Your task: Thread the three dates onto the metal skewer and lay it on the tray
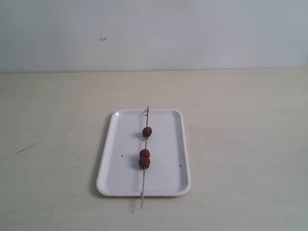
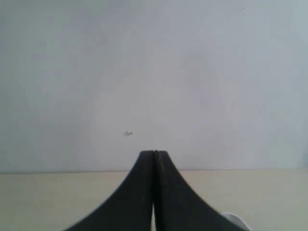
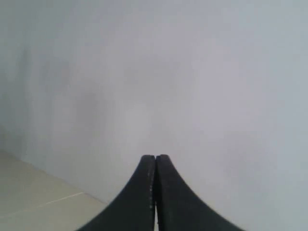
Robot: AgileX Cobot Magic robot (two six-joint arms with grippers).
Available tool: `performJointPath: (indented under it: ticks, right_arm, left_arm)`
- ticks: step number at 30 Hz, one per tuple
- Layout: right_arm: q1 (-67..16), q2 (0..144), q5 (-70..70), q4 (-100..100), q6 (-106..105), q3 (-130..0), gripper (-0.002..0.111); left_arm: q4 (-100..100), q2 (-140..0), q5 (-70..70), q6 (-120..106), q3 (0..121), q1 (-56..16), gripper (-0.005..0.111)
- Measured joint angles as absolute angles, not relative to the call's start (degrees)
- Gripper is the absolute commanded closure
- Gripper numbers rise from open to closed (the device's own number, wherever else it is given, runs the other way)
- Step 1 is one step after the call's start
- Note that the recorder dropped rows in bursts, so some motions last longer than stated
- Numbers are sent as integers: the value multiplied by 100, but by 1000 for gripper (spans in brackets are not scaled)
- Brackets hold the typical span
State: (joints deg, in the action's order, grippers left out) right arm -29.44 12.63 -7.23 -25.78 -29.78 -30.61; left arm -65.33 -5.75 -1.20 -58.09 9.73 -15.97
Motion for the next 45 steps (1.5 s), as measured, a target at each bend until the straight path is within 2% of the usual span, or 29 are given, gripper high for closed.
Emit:
performJointPath:
  ticks: [19, 21, 29, 31, 40, 44, 45]
  right_arm:
    - [-2916, 850, -778, -2578, -2978, -3061, 108]
    - [-2537, 850, -908, -2578, -2978, -3061, 108]
    - [525, 850, -2449, -2578, -2577, -3061, 108]
    - [804, 850, -2645, -2578, -2385, -3061, 108]
    - [861, 900, -2767, -2481, -2186, -2501, 108]
    - [937, 633, -2711, -1384, -832, -2153, 108]
    - [1015, 481, -2670, -751, 167, -2022, 108]
  left_arm:
    - [-6533, -575, -120, -5809, 973, -1597, 107]
    - [-6533, -575, -120, -5809, 973, -1597, 107]
    - [-6533, -575, -120, -5809, 973, -1597, 107]
    - [-6533, -575, -120, -5809, 973, -1597, 107]
    - [-6533, -575, -120, -5809, 973, -1597, 107]
    - [-6533, -575, -120, -5809, 973, -1597, 107]
    - [-6533, -575, -120, -5809, 973, -1597, 107]
